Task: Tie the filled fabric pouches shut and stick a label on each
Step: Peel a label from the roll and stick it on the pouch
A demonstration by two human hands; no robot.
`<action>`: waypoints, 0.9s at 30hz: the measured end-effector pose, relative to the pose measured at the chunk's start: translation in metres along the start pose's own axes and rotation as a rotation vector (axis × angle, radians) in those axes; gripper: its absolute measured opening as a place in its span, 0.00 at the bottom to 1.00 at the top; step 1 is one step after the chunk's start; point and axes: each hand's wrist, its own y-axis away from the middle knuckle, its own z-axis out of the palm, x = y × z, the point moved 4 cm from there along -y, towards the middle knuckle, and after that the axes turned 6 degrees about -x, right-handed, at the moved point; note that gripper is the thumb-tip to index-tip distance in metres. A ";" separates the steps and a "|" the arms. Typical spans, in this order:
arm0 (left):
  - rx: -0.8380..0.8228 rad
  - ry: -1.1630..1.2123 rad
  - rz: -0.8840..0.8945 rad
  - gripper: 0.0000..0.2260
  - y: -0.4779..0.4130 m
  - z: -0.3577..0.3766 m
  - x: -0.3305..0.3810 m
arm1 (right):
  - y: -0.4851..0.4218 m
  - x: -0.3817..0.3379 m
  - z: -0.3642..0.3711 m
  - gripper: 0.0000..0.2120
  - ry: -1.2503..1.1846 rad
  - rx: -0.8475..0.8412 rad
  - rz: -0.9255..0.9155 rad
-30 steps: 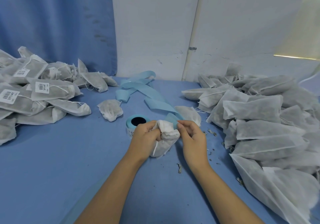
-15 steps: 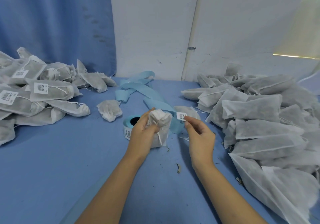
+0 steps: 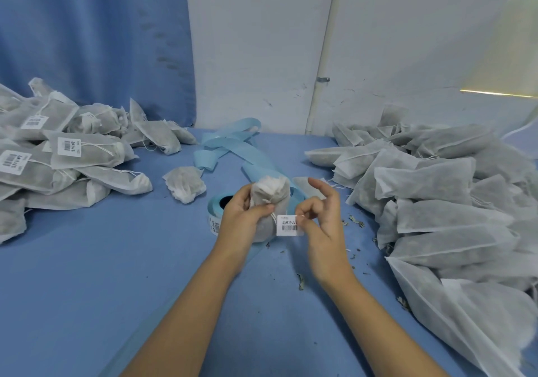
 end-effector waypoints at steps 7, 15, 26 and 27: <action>-0.028 0.019 0.015 0.14 0.001 0.003 0.003 | 0.003 0.002 0.007 0.28 0.193 -0.105 -0.019; -0.074 0.056 -0.002 0.10 0.002 0.007 0.001 | 0.004 -0.001 0.008 0.29 0.446 -0.091 -0.095; -0.049 0.145 -0.080 0.05 0.004 0.007 -0.004 | 0.003 -0.001 0.008 0.41 0.589 0.024 -0.069; -0.046 0.160 -0.086 0.05 0.004 0.006 -0.003 | 0.002 0.001 0.007 0.42 0.566 0.035 -0.041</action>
